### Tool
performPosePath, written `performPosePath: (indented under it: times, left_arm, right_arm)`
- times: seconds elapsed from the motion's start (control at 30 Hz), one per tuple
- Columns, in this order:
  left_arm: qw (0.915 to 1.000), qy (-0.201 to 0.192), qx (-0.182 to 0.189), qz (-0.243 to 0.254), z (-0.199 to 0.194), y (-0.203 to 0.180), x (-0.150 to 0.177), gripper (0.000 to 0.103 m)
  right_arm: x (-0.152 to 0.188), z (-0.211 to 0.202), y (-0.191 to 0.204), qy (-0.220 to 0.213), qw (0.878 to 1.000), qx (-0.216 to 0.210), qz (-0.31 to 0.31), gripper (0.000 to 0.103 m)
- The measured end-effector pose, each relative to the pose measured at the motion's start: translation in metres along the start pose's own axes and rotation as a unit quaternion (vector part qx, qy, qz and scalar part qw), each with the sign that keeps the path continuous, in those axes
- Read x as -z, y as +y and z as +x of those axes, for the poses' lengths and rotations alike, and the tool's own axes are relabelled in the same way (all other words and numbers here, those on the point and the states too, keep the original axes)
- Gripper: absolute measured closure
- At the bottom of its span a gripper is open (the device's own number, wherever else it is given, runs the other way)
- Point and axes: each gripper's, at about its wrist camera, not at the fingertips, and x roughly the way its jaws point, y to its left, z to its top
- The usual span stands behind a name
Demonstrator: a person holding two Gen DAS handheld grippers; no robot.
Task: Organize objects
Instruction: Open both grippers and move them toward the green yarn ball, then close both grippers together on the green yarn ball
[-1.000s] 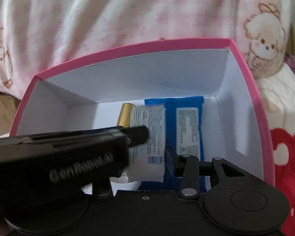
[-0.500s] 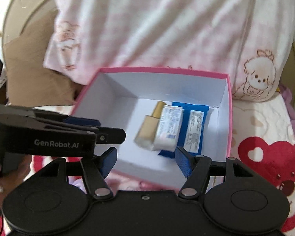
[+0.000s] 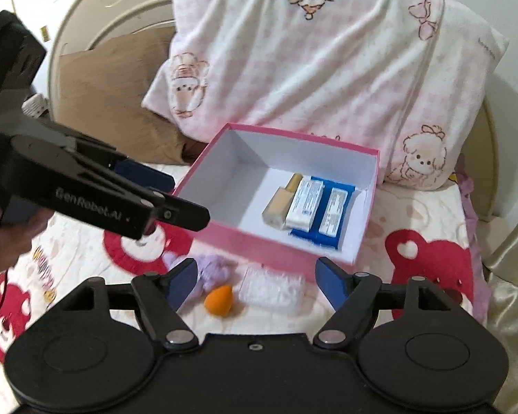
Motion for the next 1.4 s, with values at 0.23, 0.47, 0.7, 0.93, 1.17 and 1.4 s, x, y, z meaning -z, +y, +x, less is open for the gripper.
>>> performPosePath:
  times: [0.23, 0.47, 0.7, 0.93, 1.17, 1.4]
  left_arm:
    - [0.9998, 0.016, 0.002, 0.009, -0.006, -0.027, 0.037, 0.024]
    - [0.9988, 0.043, 0.024, -0.005, 0.029, -0.045, 0.069, 0.020]
    - [0.9960, 0.059, 0.058, -0.033, 0.085, -0.051, 0.083, 0.020]
    - [0.9894, 0.046, 0.093, -0.103, 0.135, -0.055, 0.085, 0.020]
    - [0.9843, 0.057, 0.108, -0.128, 0.179, -0.067, 0.090, 0.022]
    - [0.9854, 0.054, 0.103, -0.124, 0.200, -0.080, 0.096, 0.024]
  right_arm:
    - [0.048, -0.029, 0.002, 0.007, 1.000, 0.001, -0.026, 0.017]
    - [0.095, -0.018, -0.015, 0.016, 1.000, 0.009, -0.023, 0.010]
    - [0.123, 0.010, -0.041, 0.005, 1.000, 0.014, -0.010, 0.010]
    - [0.132, 0.043, -0.052, 0.008, 0.999, 0.021, -0.030, 0.010]
    - [0.140, 0.076, -0.063, 0.014, 0.998, 0.045, -0.039, 0.010]
    - [0.146, 0.101, -0.076, 0.025, 0.998, 0.053, 0.023, 0.010]
